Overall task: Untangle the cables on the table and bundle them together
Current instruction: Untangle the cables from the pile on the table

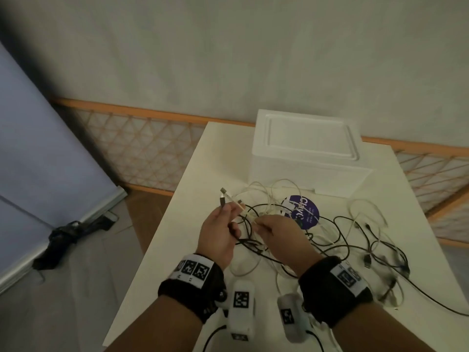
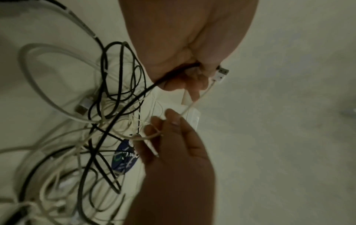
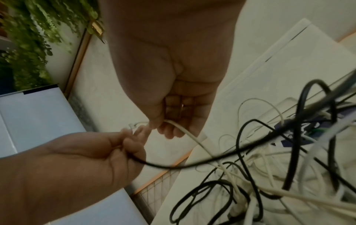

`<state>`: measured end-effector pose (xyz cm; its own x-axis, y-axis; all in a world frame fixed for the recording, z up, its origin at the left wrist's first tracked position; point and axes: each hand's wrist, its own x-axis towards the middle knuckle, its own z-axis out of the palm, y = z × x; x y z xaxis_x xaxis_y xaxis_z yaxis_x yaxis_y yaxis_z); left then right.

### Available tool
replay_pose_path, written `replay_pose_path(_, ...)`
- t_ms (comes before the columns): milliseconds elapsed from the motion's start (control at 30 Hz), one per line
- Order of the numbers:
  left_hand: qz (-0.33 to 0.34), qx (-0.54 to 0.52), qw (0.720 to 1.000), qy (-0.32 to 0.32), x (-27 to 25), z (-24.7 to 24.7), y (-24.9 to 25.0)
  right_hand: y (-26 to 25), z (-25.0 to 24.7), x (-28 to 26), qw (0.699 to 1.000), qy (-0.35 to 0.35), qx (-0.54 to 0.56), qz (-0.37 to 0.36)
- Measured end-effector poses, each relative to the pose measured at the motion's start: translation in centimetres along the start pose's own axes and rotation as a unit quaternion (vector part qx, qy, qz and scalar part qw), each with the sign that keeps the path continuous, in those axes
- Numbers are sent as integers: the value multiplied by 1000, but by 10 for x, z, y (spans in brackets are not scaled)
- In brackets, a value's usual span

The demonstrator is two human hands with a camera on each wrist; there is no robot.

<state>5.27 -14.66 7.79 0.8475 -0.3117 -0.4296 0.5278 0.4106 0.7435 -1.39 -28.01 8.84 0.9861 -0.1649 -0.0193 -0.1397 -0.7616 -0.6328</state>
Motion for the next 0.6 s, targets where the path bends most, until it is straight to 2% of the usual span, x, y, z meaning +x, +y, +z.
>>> replay_pose_path(100,-35,99,991,-82,-4,3,-4,-8,-12,3,997,59,48,0)
replay_pose_path(200,-86,168,966,-174,-7,4,-13,-23,-28,5,968,117,214,57)
replay_pose_path(300,-77,302,933,-178,1,-9,-23,-28,-46,7,931,217,282,85)
replay_pose_path(367,-64,379,909,-158,8,-23,-25,-17,-60,11,927,256,243,129)
replay_pose_path(400,-60,393,907,-138,11,-26,-23,-10,-67,12,946,231,165,157)
replay_pose_path(433,-49,390,911,-130,14,-29,-22,-2,-71,14,967,171,56,180)
replay_pose_path(500,-14,384,913,-138,16,-27,-21,3,-66,13,976,55,-103,183)
replay_pose_path(600,47,432,884,-172,16,-16,-16,-11,-43,12,989,29,-136,48)
